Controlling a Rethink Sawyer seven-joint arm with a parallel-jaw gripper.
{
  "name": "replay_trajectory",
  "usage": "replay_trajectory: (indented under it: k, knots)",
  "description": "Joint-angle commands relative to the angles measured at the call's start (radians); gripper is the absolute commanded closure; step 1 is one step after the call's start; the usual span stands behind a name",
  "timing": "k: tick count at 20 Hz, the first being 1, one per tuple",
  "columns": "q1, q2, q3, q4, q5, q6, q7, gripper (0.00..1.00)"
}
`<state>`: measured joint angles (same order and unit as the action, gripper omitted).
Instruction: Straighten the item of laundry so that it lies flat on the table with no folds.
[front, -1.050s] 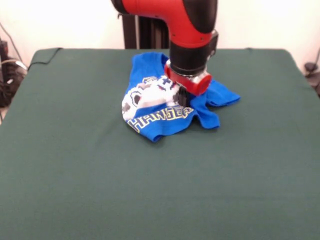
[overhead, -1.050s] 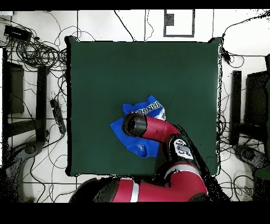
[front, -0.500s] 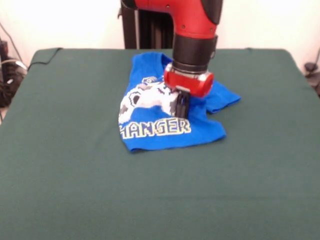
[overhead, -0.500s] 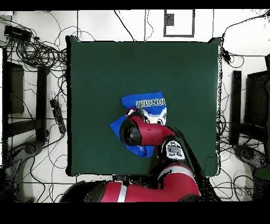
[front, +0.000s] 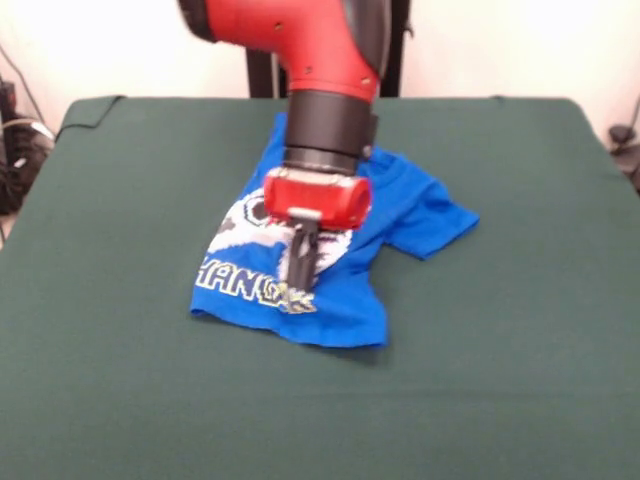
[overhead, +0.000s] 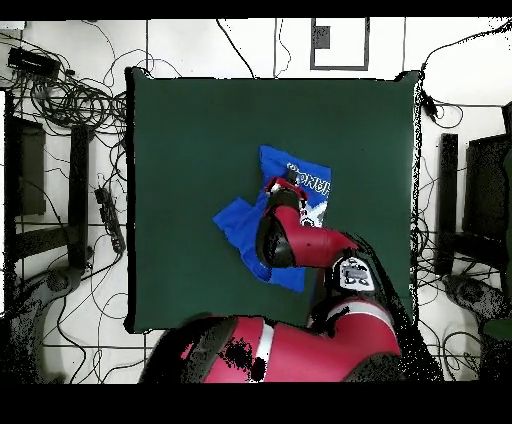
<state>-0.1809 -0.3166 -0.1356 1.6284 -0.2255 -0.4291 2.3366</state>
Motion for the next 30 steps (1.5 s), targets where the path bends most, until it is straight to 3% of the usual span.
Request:
replay_trajectory:
  k: [1, 8, 11, 16, 22, 24, 30]
  knots:
    - [-0.059, 0.078, 0.072, -0.140, -0.085, -0.014, 0.029, 1.00]
    - [-0.097, 0.086, 0.121, -0.170, -0.152, 0.011, 0.056, 1.00]
    - [-0.127, 0.082, 0.190, -0.160, -0.192, 0.045, 0.087, 1.00]
    - [-0.082, 0.051, 0.154, -0.122, -0.121, 0.064, 0.104, 1.00]
    - [-0.094, 0.027, 0.169, -0.119, -0.154, 0.096, 0.089, 1.00]
    - [-0.092, -0.017, 0.188, -0.082, -0.144, 0.155, 0.096, 1.00]
    - [0.051, -0.158, 0.045, -0.029, -0.003, 0.346, 0.094, 1.00]
